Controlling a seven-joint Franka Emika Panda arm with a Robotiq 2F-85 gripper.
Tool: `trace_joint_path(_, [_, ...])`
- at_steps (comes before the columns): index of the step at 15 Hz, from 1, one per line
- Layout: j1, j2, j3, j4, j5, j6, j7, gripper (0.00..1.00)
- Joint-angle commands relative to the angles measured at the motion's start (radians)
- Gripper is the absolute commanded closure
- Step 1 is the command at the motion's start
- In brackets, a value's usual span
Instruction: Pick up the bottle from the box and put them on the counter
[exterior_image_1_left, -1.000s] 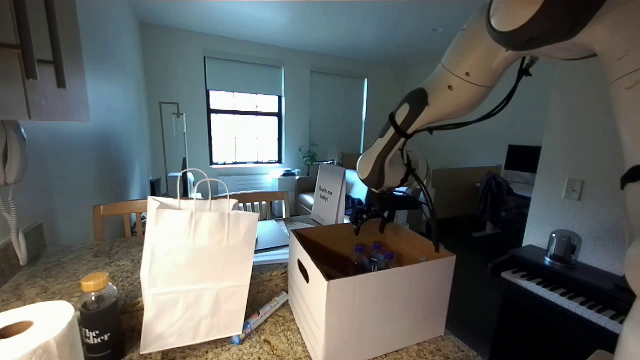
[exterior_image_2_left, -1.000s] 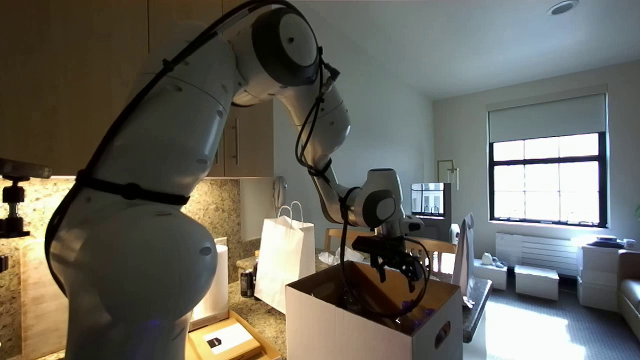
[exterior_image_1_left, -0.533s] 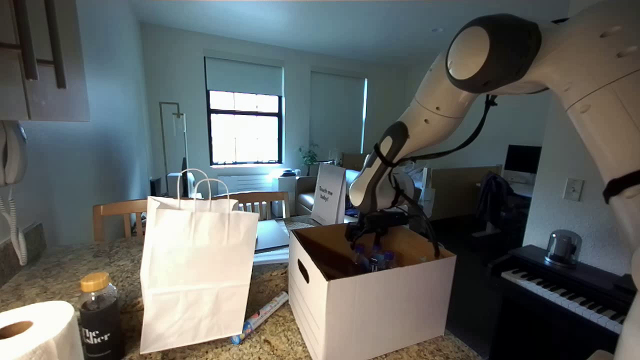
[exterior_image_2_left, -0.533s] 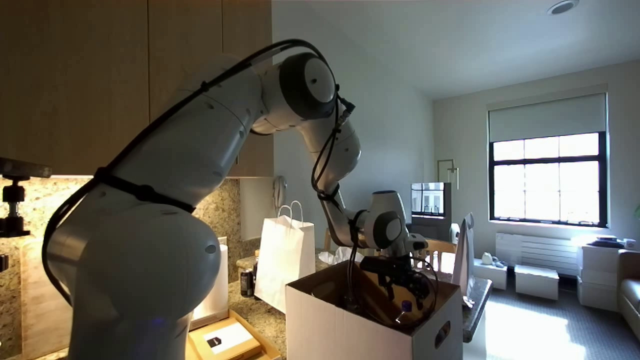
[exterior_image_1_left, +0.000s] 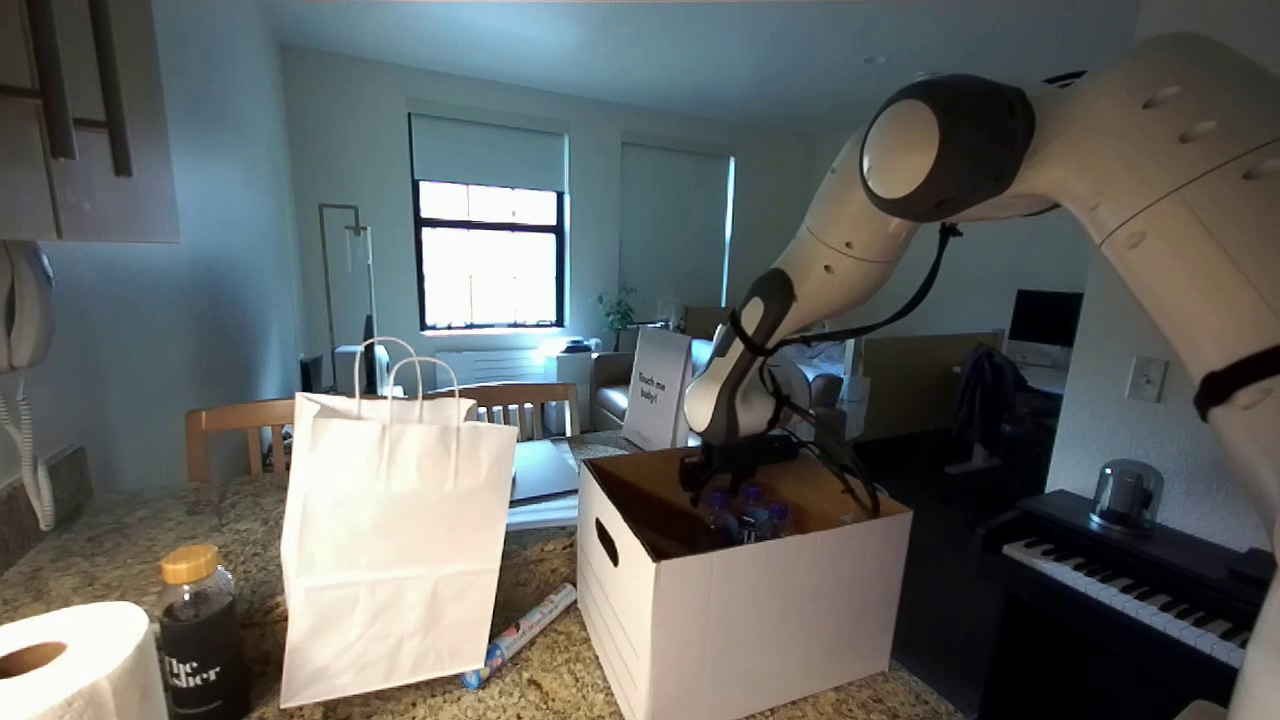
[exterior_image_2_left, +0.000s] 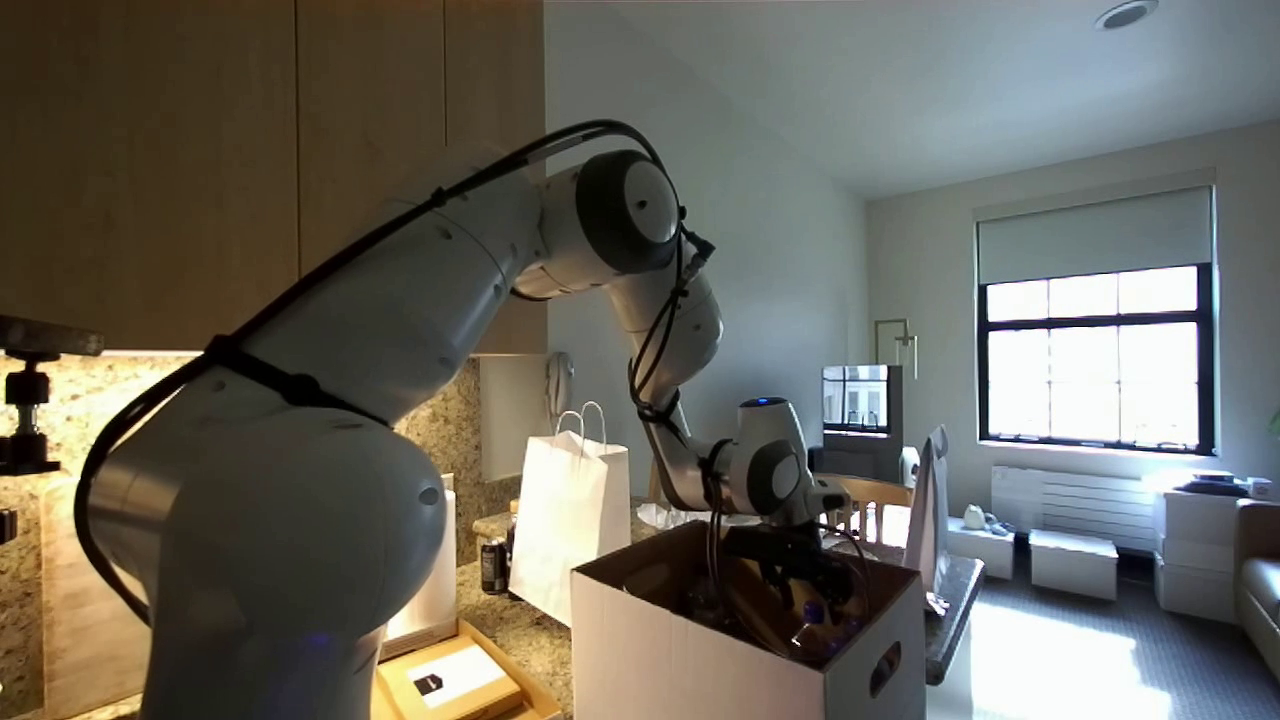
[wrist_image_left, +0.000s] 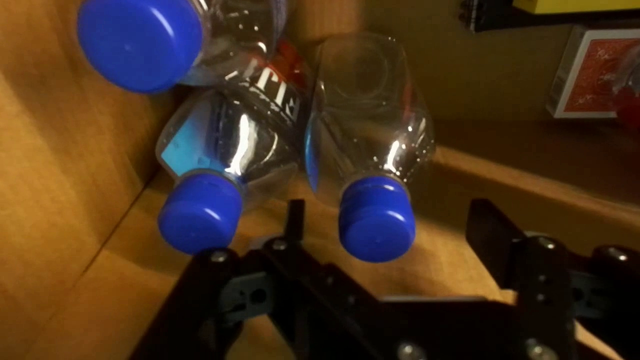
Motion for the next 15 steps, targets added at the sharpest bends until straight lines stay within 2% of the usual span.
trace_joint_path(1, [0.027,0.016,-0.035,0.007,-0.030,0.005,0.049,0.47])
trace_joint_path(7, [0.038,-0.007,-0.046,-0.012,-0.023,-0.001,0.071,0.87])
trace_joint_path(9, [0.051,-0.029,-0.065,-0.023,-0.026,-0.032,0.098,0.86])
trace_joint_path(13, [0.101,-0.136,-0.112,-0.061,-0.063,-0.201,0.148,0.86])
trace_joint_path(15, [0.138,-0.214,-0.152,-0.067,-0.113,-0.266,0.231,0.86])
